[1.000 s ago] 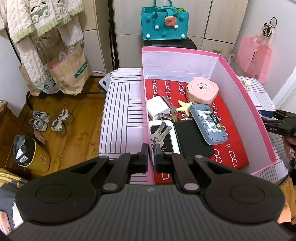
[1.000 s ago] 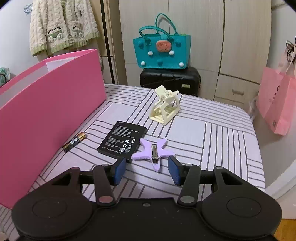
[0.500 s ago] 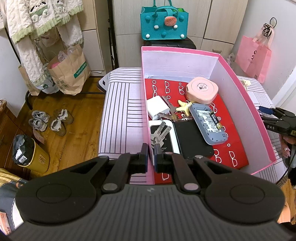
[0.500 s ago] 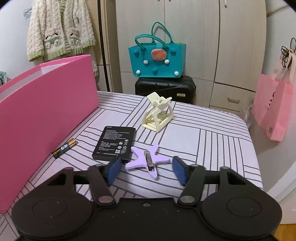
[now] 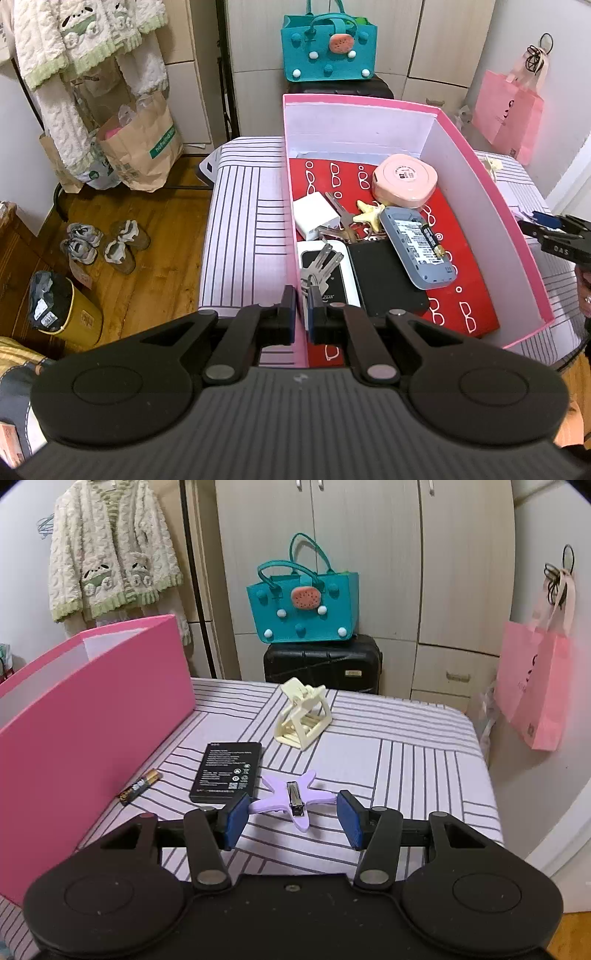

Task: Organize rigid objects
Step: 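Carry the purple starfish into the pink box and release it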

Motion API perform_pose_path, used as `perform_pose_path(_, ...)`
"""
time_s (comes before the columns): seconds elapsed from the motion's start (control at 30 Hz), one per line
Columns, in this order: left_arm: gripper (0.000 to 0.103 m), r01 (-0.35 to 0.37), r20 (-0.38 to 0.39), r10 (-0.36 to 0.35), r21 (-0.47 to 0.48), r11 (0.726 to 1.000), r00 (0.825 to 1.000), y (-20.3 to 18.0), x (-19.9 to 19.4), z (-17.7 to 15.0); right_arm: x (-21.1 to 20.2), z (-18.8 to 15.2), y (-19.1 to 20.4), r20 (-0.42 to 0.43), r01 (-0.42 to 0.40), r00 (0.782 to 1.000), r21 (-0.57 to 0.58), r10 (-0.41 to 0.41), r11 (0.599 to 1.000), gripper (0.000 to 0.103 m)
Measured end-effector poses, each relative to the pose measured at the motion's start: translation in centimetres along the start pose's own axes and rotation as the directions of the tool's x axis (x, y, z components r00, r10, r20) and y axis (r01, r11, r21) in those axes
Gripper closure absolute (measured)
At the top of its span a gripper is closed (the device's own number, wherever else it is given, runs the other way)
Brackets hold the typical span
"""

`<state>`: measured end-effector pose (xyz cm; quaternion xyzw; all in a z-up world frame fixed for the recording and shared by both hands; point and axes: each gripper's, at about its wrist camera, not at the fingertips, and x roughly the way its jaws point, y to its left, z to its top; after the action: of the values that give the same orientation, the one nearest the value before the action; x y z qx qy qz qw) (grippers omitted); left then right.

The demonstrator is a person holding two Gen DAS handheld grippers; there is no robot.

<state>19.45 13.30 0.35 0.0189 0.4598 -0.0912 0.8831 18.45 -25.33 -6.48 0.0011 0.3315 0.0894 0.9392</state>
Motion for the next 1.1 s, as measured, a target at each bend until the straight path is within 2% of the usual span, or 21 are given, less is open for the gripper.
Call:
perform_pose_path(0.2, 0.099, 0.006, 0.005, -0.006, -0.006, 1.0, 1.0, 0.3, -0.5, 0.2, -2.7, 1.3, 1.7, 0.047, -0.032, 0.998, -0.041, 0.034, 0.999, 0.046)
perform_pose_path(0.3, 0.099, 0.016, 0.006, -0.016, -0.009, 1.0, 1.0, 0.5, -0.6, 0.3, -4.4, 2.6, 3.0, 0.086, -0.088, 0.992, -0.071, 0.094, 0.994, 0.046)
perform_pose_path(0.43, 0.099, 0.028, 0.009, -0.028, -0.019, 0.999, 1.0, 0.7, -0.5, 0.2, -5.9, 3.9, 4.7, 0.117, -0.181, 0.975, -0.075, 0.189, 0.981, 0.046)
perform_pose_path(0.6, 0.099, 0.049, 0.015, -0.048, -0.034, 0.998, 0.999, 1.2, -0.6, 0.1, -7.0, 5.8, 7.8, 0.121, -0.293, 0.943, -0.132, 0.309, 0.947, 0.046)
perform_pose_path(0.8, 0.099, 0.062, 0.023, -0.061, -0.038, 0.997, 0.998, 1.5, -0.6, -0.1, -6.4, 7.1, 11.5, 0.059, -0.388, 0.911, -0.208, 0.407, 0.898, 0.046)
perform_pose_path(0.93, 0.099, 0.066, 0.027, -0.066, -0.031, 0.997, 0.997, 1.5, -0.6, -0.1, -4.9, 7.8, 14.1, -0.003, -0.408, 0.906, -0.276, 0.424, 0.87, 0.046)
perform_pose_path(1.1, 0.099, 0.065, 0.032, -0.065, -0.016, 0.998, 0.997, 1.4, -0.7, -0.2, -2.0, 8.2, 17.0, -0.126, -0.417, 0.908, -0.34, 0.399, 0.843, 0.046)
